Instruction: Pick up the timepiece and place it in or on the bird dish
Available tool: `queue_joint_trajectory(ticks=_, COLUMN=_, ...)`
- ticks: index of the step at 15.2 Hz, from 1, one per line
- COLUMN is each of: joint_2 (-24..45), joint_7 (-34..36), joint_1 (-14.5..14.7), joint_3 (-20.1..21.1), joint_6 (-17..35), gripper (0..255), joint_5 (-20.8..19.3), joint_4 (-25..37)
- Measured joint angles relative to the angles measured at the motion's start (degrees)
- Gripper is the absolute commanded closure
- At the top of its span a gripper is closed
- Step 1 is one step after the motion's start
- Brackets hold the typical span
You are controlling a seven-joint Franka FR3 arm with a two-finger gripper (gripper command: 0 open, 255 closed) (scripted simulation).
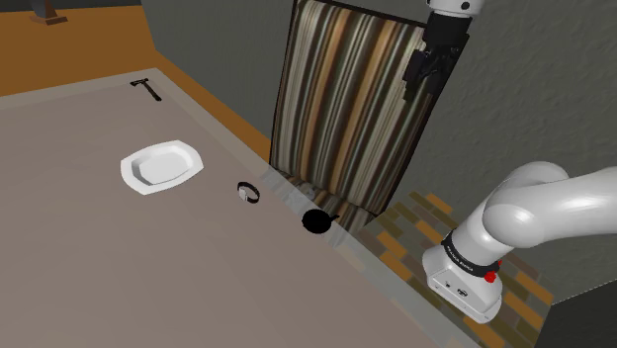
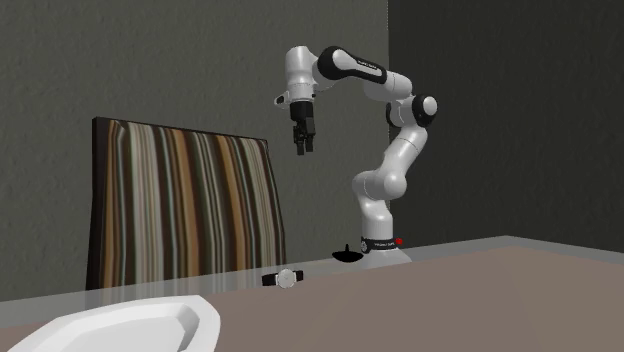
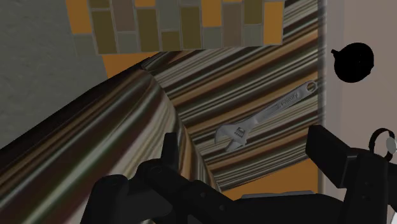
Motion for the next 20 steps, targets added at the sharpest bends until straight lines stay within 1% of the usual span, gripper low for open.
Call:
queue_joint_trajectory(ticks=2, joint_2=0.4, joint_7=0.3, joint_1=0.2, joint_3=0.4, joint_6=0.6, gripper=0, joint_5=0.3, joint_4=-0.2)
queue_joint_trajectory(ticks=7, joint_2=4.3, joint_7=3.4, joint_1=1.8, joint_3=4.2, joint_6=7.3, gripper=0, joint_5=3.3, joint_4=-2.2)
queue_joint_trajectory(ticks=10, joint_2=7.7, joint_7=5.9, joint_1=3.0, joint_3=7.1, joint_6=11.2, gripper=0, joint_5=5.2, joint_4=-2.0)
queue_joint_trajectory(ticks=15, joint_2=15.3, joint_7=9.8, joint_1=4.6, joint_3=11.7, joint_6=18.3, gripper=0, joint_5=7.3, joint_4=-0.4)
queue_joint_trajectory(ticks=17, joint_2=18.4, joint_7=11.1, joint_1=5.1, joint_3=13.4, joint_6=21.2, gripper=0, joint_5=7.7, joint_4=0.2)
queue_joint_trajectory(ticks=20, joint_2=23.8, joint_7=13.5, joint_1=5.7, joint_3=16.0, joint_6=24.8, gripper=0, joint_5=7.6, joint_4=2.8)
